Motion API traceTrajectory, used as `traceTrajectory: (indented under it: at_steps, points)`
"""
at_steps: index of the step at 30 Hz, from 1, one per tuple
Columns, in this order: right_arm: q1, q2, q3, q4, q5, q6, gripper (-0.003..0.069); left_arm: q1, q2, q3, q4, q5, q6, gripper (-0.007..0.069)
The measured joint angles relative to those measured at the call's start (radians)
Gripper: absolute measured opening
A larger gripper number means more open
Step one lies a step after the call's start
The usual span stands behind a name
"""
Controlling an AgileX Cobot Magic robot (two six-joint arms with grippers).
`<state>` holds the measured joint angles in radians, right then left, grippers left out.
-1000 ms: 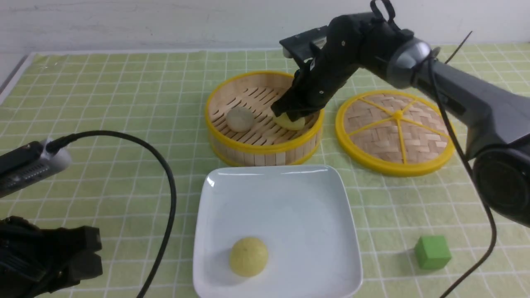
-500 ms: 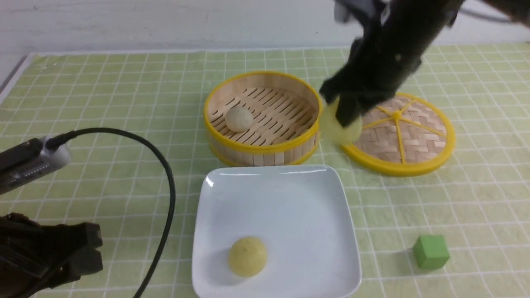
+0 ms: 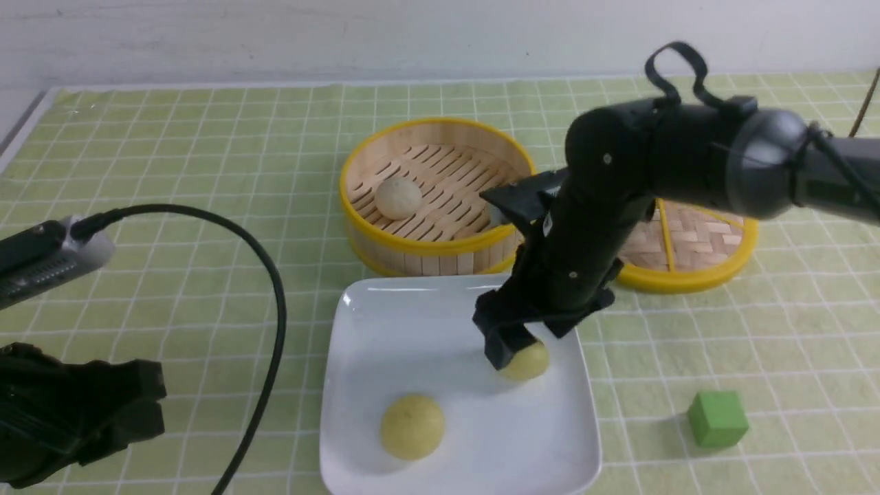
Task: Put the steamed buns into the plate on the green tablecloth.
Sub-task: 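Reach into the bamboo steamer and grasp a bun with the left gripper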
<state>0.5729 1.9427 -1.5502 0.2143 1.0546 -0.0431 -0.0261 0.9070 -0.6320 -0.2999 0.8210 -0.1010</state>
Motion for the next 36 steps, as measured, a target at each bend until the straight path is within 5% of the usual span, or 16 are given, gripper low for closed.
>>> traceTrajectory:
  at_steps: [5, 8, 9, 11, 12, 14, 19, 23, 31, 36]
  points:
    - [-0.018, -0.114, -0.103, -0.098, 0.14, 0.0, 0.0611, 0.0, 0.025, -0.007, -0.004, -0.044, -0.001, 0.021]
    - [-0.026, -0.252, -0.086, -0.151, 0.162, 0.015, 0.0404, 0.0, 0.123, -0.071, -0.02, -0.028, 0.008, 0.0125]
    - [-0.026, -0.252, -0.082, -0.153, 0.164, 0.015, 0.0404, 0.0, 0.13, -0.077, -0.021, -0.022, 0.013, 0.0111]
    - [-0.027, -0.349, 0.002, -0.158, 0.171, 0.021, 0.0202, 0.0, 0.234, -0.161, -0.035, 0.031, 0.065, 0.0028]
    - [-0.027, -0.356, 0.002, -0.158, 0.171, 0.02, 0.0186, 0.0, 0.251, -0.169, -0.039, 0.036, 0.07, 0.0024]
    - [-0.027, -0.48, 0.159, -0.168, 0.177, 0.023, 0.0002, 0.0, 0.369, -0.288, -0.096, 0.112, 0.163, 0.0002]
    - [-0.027, -0.654, 0.404, -0.186, 0.176, 0.027, -0.0015, -0.001, 0.547, -0.472, -0.228, 0.179, 0.282, 0.0016]
    - [-0.027, -0.764, 0.58, -0.193, 0.1, 0.027, -0.0015, -0.052, 0.686, -0.625, -0.25, 0.141, 0.233, 0.0102]
    - [-0.027, -0.837, 0.729, -0.206, -0.019, 0.027, -0.0015, -0.268, 1.039, -1.095, -0.046, 0.099, 0.088, 0.0388]
    - [-0.027, -0.837, 0.731, -0.206, -0.05, 0.027, -0.0012, -0.327, 1.225, -1.349, 0.114, 0.132, 0.084, 0.042]
